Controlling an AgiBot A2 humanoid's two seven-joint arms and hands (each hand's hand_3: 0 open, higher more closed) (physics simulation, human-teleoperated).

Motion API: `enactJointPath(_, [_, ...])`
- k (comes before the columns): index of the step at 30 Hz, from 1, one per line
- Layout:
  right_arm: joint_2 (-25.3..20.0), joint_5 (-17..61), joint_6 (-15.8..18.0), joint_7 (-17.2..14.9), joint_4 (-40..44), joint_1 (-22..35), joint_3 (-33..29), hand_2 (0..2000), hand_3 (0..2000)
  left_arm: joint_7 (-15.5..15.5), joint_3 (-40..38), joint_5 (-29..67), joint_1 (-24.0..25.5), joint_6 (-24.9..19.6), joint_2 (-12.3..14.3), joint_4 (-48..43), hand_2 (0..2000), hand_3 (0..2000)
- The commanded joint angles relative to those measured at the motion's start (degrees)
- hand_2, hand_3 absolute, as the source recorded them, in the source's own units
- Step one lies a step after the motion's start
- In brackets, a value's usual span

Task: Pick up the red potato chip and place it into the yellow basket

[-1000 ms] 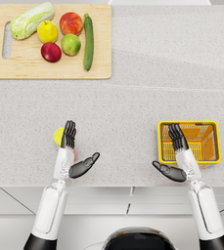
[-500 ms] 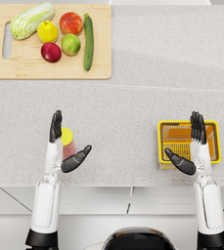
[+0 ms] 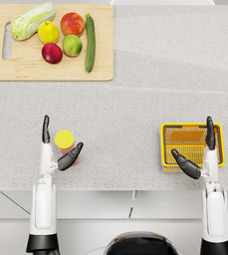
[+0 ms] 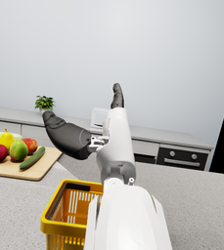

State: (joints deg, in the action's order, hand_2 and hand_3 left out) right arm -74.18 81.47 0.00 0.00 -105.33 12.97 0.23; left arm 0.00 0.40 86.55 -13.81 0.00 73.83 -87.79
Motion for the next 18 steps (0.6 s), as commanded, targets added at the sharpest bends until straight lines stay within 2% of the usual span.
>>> enactJointPath(1, [-0.14, 0.03, 0.0, 0.0, -1.27, 0.45, -0.75, 0, 0, 0.0, 1.55, 0.05, -0.06, 0.0, 0.12, 7.34, 0, 0])
enactJointPath(6, [-0.67, 0.1, 0.0, 0.0, -0.47, 0.83, 0.55, 0, 0, 0.0, 3.93, 0.14, -2.33, 0.0, 1.19, 15.91, 0, 0])
enactJointPath(10, [-1.01, 0.11, 0.0, 0.0, -0.32, 0.59, 0.6, 0, 0, -0.02, 4.3, 0.17, -7.54, 0.05, 2.59, 25.83, 0, 0])
enactJointPath(12, [-1.11, 0.11, 0.0, 0.0, -0.27, -0.03, 0.31, 0, 0, -0.01, 4.12, 0.17, -7.57, 0.04, 2.79, 26.32, 0, 0])
enactJointPath(13, [-1.22, 0.11, 0.0, 0.0, 0.05, 0.09, 0.55, 0, 0, -0.01, 3.49, 0.17, -6.96, 0.03, 2.76, 24.74, 1361, 327])
enactJointPath(14, [-1.28, 0.11, 0.0, 0.0, 0.14, -0.09, 1.24, 0, 0, -0.1, 3.45, 0.15, -6.66, -0.97, 2.79, 23.87, 2000, 653])
enactJointPath(16, [-1.45, 0.11, 0.0, 0.0, 0.22, -0.27, 2.8, 0, 0, -0.16, 3.94, 0.13, -7.04, -4.04, 2.98, 25.81, 2000, 1307])
enactJointPath(18, [-1.77, 0.11, 0.0, 0.0, -0.22, 0.26, 2.95, 0, 0, -0.27, 4.25, 0.11, -7.51, -4.29, 3.16, 26.13, 2000, 1960])
